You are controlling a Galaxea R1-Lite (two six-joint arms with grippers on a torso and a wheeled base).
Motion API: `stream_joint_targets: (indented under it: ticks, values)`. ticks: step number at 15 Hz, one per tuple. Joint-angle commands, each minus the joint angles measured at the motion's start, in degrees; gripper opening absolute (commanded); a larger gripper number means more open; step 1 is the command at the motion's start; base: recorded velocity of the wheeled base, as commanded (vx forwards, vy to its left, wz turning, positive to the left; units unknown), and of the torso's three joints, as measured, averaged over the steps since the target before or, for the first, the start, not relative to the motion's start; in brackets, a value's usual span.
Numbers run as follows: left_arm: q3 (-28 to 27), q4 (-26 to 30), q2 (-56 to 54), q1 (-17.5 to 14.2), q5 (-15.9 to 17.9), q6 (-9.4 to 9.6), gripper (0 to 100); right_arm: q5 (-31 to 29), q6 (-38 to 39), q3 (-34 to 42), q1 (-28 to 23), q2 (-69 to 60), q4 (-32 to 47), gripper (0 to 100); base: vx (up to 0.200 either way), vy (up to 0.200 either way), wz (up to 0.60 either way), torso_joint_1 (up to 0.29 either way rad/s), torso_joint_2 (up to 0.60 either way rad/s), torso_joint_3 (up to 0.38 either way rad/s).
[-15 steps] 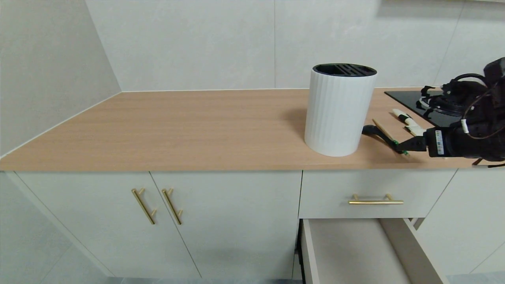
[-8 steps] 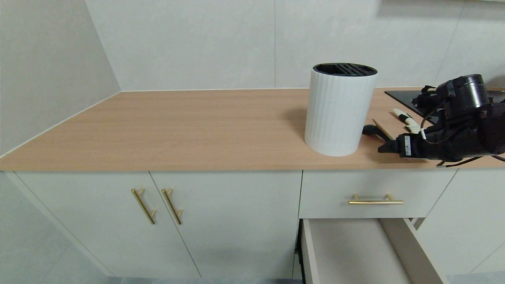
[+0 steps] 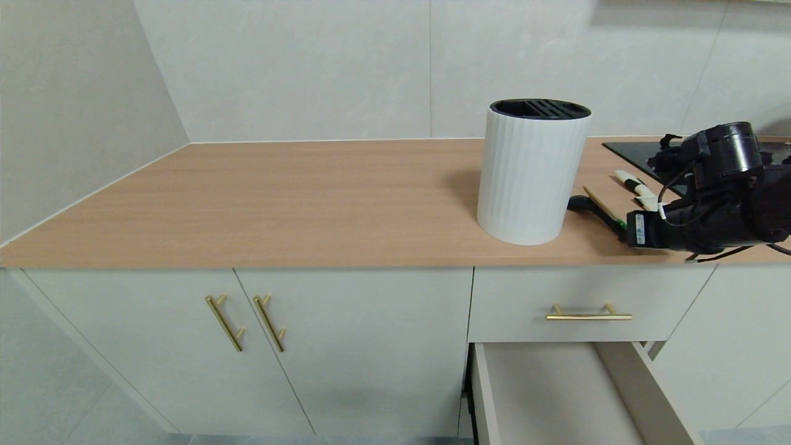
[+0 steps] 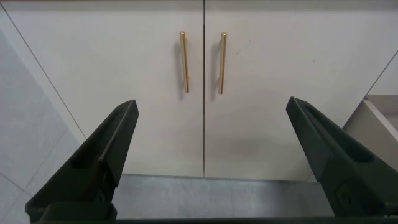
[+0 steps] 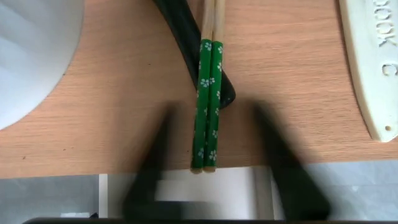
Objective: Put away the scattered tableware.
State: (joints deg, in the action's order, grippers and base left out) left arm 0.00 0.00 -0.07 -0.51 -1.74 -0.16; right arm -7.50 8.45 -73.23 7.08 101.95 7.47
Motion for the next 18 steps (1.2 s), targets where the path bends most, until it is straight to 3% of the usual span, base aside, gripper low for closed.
stream_joint_targets:
  ticks: [1,11,14,18]
  values:
    - [0.0,0.0,0.1,0.0,0.0,-0.02,100,-0.1,0.0,0.0,0.0,0.2,-0.1,0,0.0,0.0,0.0,0.0,0.0,0.0]
    - [0.0,0.0,0.1,0.0,0.0,-0.02,100,-1.3,-0.1,2.7,-0.5,-10.1,0.2,0,0.0,0.0,0.0,0.0,0.0,0.0]
    - [0.0,0.0,0.1,0.0,0.0,-0.02,100,-0.4,0.1,7.3,-0.4,-17.7,0.1,0,0.0,0.0,0.0,0.0,0.0,0.0]
    - [0.0,0.0,0.1,0.0,0.0,-0.02,100,9.3,1.8,17.2,-0.1,-35.2,4.7,0,0.0,0.0,0.0,0.0,0.0,0.0]
